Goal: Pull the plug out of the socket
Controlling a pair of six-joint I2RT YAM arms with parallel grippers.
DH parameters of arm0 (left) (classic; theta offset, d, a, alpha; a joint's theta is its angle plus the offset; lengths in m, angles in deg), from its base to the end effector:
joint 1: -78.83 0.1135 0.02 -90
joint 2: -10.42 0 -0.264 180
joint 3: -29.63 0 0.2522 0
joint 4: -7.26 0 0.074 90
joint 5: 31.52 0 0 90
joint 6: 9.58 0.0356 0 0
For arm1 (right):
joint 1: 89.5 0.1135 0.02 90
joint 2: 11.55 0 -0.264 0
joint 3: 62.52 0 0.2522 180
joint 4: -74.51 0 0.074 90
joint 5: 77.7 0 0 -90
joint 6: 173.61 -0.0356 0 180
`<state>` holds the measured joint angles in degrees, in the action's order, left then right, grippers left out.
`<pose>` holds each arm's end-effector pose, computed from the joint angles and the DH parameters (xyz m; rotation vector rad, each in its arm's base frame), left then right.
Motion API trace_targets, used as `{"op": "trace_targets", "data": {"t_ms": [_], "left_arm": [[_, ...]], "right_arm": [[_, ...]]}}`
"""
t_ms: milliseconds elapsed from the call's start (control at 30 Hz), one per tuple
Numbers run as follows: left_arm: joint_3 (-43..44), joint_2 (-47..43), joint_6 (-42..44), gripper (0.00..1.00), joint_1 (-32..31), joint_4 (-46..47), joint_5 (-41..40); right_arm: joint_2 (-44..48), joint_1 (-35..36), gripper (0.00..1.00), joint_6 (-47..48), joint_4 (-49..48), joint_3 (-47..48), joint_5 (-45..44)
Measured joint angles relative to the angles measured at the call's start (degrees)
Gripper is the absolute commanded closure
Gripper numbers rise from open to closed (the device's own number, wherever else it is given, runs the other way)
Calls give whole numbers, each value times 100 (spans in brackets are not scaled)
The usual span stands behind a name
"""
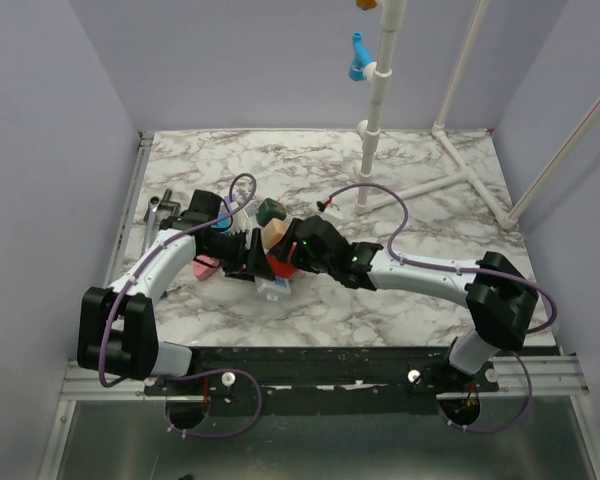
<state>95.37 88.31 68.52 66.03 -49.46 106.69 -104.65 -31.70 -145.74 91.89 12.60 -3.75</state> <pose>0.2344 -0.0805 0.2274 0.2454 2.6859 -1.2819 0.2014 0.3014 0.2366 0.2538 2.2876 0.8646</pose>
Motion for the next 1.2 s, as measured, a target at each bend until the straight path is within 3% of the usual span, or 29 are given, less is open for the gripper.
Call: {"op": "trace_targets", "data": {"t_ms": [133, 367, 867, 1200], "left_arm": [[-2, 68, 17, 67, 155, -50, -70], [-4, 103, 79, 99, 308, -162, -715], [109, 98, 225, 100, 273, -411, -925], [201, -35, 299, 100, 105, -520, -997]], "right_arm": [[-225, 76, 99, -90, 175, 260, -221], [-452, 256, 99, -236, 365, 503, -433], [-492, 286, 100, -328, 365, 503, -424], [-26, 225, 100, -295, 199, 61, -293]]}}
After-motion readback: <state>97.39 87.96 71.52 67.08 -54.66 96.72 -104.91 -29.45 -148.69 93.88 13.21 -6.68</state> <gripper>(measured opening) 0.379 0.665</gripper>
